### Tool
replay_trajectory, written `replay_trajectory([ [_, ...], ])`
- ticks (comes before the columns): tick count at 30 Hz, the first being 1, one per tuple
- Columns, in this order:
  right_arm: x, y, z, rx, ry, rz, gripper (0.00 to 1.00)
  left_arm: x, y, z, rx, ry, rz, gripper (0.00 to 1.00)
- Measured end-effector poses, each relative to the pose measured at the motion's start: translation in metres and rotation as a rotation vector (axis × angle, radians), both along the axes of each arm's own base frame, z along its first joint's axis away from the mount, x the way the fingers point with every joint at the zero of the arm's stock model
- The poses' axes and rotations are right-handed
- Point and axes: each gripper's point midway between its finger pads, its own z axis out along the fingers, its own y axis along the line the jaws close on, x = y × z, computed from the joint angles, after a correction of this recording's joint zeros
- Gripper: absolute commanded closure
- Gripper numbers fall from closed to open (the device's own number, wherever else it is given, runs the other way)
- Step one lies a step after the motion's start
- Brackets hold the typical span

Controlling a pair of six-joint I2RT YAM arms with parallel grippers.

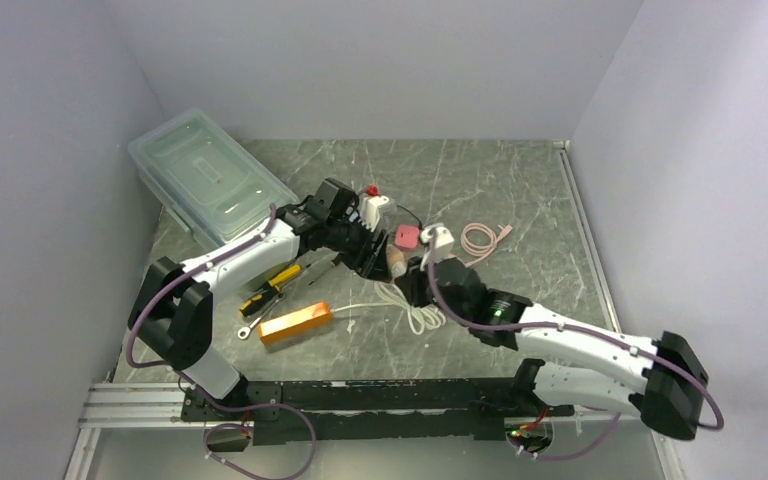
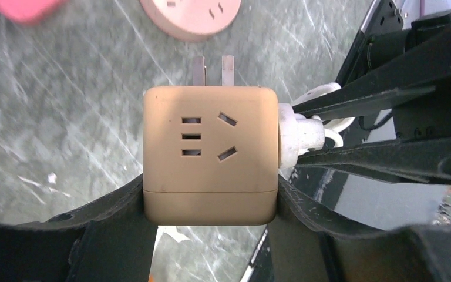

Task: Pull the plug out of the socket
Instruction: Remove the plug from the socket.

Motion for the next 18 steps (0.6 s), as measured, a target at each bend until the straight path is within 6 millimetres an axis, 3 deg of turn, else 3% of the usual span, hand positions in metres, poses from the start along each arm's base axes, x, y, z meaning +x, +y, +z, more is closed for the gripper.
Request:
replay_trajectory([
  [4, 0.008, -0.012, 0.009, 0.106, 0.041, 0.039, 1.00, 0.011, -0.013, 0.009, -0.019, -0.078, 0.013, 1.00],
  [8, 0.008, -0.012, 0.007, 0.102, 0.049, 0.065, 1.00, 0.011, -0.014, 0.009, -0.014, -0.085, 0.018, 1.00],
  [18, -0.016, 0.001, -0.001, -0.097, -0.069, 0.005, 1.00, -0.011, -0.003, -0.003, 0.029, 0.036, -0.013, 1.00],
])
